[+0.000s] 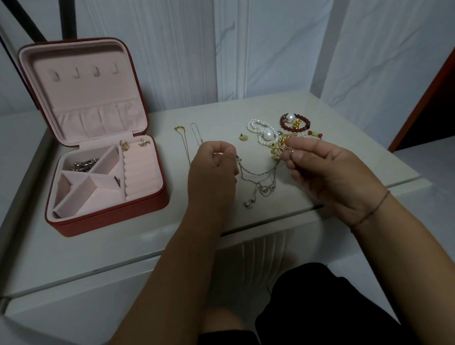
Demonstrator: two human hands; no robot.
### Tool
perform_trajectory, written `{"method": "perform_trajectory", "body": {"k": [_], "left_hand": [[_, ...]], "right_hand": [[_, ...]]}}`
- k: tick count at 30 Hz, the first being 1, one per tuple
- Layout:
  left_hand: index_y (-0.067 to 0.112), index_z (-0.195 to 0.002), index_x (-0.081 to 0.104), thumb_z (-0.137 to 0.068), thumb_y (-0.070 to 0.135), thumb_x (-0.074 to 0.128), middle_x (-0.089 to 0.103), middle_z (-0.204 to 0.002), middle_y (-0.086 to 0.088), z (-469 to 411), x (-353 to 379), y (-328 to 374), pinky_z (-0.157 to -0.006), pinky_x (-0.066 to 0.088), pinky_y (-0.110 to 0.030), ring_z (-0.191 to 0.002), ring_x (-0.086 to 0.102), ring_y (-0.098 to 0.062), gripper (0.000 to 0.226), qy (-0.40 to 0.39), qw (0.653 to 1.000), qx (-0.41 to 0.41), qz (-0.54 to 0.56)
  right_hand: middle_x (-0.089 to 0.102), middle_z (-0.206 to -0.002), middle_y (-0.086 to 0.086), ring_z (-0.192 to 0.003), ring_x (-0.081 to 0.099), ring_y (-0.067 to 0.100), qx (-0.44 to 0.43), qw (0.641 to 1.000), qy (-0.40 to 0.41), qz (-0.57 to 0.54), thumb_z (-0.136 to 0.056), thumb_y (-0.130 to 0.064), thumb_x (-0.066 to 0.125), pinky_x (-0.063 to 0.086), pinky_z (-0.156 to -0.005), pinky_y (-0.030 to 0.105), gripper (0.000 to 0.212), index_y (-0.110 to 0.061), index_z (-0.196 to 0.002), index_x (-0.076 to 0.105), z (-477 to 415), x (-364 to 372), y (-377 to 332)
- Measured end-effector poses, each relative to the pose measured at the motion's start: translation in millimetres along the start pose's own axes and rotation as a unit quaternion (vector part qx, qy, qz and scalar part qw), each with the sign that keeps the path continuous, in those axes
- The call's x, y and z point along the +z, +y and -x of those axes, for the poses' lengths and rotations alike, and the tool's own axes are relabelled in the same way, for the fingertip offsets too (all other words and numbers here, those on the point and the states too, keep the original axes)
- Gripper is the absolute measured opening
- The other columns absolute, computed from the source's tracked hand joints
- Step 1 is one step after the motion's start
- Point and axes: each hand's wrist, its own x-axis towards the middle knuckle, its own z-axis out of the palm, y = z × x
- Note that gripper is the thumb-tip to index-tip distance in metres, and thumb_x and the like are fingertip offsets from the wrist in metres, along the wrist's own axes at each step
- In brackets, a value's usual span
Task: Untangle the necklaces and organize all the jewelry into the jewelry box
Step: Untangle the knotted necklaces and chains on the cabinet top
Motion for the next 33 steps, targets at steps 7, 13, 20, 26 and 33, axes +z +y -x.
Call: {"method": "perform_trajectory", "body": {"k": [7, 13, 20, 26, 33], "left_hand": [[0.015, -0.086, 0.065, -0.087, 0.01, 0.06, 0.047, -0.057, 0.01, 2, -1, 3, -0.06, 0.044, -0.025, -0.052, 0.043, -0.007, 0.007, -0.013, 0.99, 0.078, -0.113], [0.017, -0.118, 0.065, -0.088, 0.015, 0.063, 0.061, -0.105, 0.008, 8, 12, 12, -0.077, 0.038, -0.003, -0.091, 0.054, -0.001, 0.031, -0.099, 0.965, 0.212, -0.115], [0.014, -0.112, 0.069, -0.083, 0.009, 0.068, 0.068, -0.091, 0.006, 9, 12, 13, -0.075, 0.053, -0.019, -0.075, 0.062, -0.003, 0.029, -0.061, 0.976, 0.2, -0.066], [0.011, -0.1, 0.074, -0.081, 0.011, 0.072, 0.067, -0.085, 0.002, 7, 11, 13, -0.071, 0.049, -0.013, -0.073, 0.059, -0.001, 0.019, -0.037, 0.971, 0.219, -0.084], [0.012, -0.092, 0.073, -0.081, 0.01, 0.072, 0.06, -0.076, 0.01, 8, 12, 15, -0.064, 0.043, -0.008, -0.067, 0.053, 0.001, 0.011, -0.043, 0.968, 0.231, -0.09]], "right_hand": [[0.075, -0.082, 0.002, -0.077, 0.067, 0.002, -0.119, 0.982, 0.0, 0.146, -0.088, 0.003, 0.058, 0.047, -0.069, 0.01, 0.023, -0.006, -0.107, 0.066, 3, 2, -4], [0.074, -0.09, 0.009, -0.088, 0.069, 0.015, -0.14, 0.975, -0.036, 0.172, -0.081, 0.009, 0.062, 0.052, -0.081, 0.022, 0.022, -0.007, -0.096, 0.068, 7, 9, -4], [0.075, -0.082, 0.003, -0.076, 0.069, 0.009, -0.117, 0.98, -0.056, 0.153, -0.085, 0.01, 0.057, 0.053, -0.07, 0.017, 0.025, -0.007, -0.099, 0.067, 9, 9, -3], [0.073, -0.072, 0.005, -0.067, 0.069, 0.011, -0.125, 0.98, -0.016, 0.153, -0.083, 0.006, 0.063, 0.054, -0.065, 0.019, 0.015, -0.005, -0.093, 0.064, 9, 12, -5], [0.072, -0.071, 0.002, -0.064, 0.065, 0.007, -0.16, 0.968, 0.012, 0.195, -0.081, 0.001, 0.067, 0.051, -0.063, 0.015, 0.009, -0.003, -0.089, 0.068, 10, 9, -7]]}}
